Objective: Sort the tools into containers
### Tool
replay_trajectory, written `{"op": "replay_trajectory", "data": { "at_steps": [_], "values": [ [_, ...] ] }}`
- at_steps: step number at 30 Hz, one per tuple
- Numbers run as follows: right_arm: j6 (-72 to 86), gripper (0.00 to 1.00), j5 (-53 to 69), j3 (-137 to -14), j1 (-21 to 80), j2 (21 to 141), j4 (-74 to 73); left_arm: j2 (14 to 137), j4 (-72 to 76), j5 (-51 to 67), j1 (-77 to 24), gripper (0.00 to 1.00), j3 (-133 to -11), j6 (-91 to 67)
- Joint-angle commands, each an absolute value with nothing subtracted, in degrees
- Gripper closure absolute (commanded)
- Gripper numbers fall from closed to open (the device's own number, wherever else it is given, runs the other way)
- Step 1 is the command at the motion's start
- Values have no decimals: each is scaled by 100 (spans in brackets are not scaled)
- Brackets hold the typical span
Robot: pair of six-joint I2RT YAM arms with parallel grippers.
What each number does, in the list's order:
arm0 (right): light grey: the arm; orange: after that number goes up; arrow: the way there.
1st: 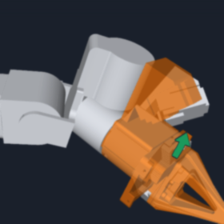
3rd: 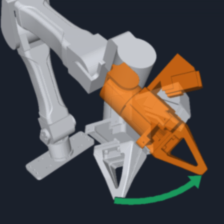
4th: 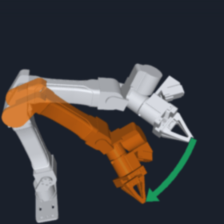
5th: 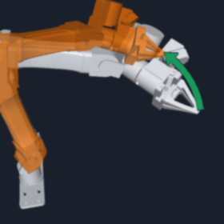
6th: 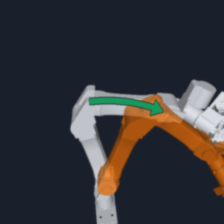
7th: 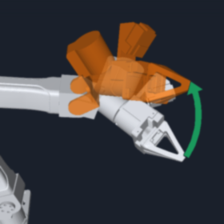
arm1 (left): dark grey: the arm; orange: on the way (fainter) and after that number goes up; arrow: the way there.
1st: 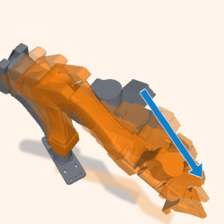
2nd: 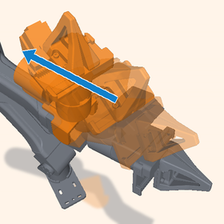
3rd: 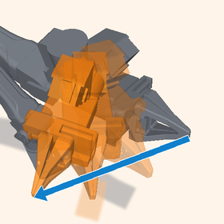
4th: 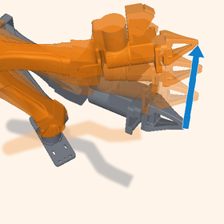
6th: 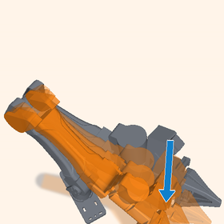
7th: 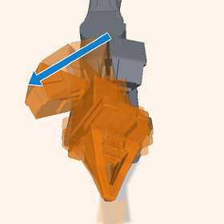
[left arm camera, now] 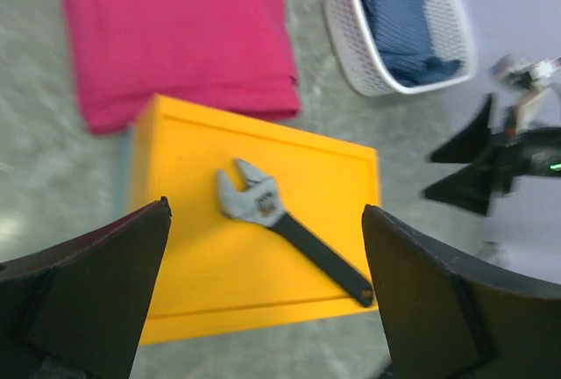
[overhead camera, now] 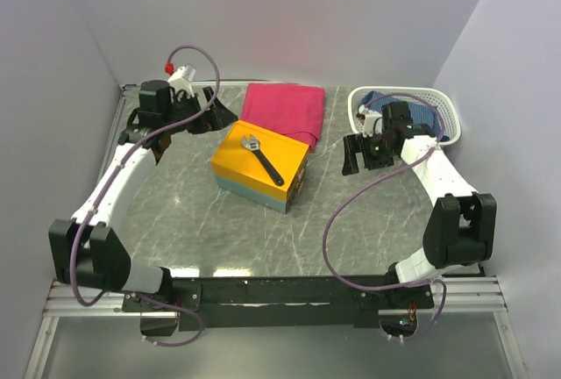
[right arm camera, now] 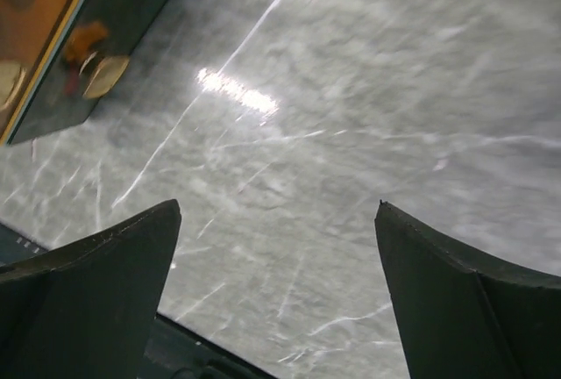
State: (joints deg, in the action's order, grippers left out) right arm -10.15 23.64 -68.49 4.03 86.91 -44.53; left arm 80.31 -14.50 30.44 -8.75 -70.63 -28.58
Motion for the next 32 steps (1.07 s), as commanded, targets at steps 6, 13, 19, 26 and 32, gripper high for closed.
{"op": "replay_trajectory", "data": {
  "at_steps": [6,13,19,26,32],
  "values": [
    [-468,0,1065,-7963,360,8236,-4220,7190,-1407,1662,-28,4,-6558,-1090],
    [-237,0,870,-7542,527,7533,-3982,6470,-1617,1160,184,4,-5942,-616],
    [-193,0,879,-6865,563,6821,-4017,5837,-1679,713,308,3,-5239,-325],
    [-237,0,888,-6425,580,6188,-4087,5370,-1793,510,404,4,-4843,-228],
    [-281,0,967,-6161,589,5802,-4175,5151,-1854,878,510,4,-4685,-325]
  ]
}}
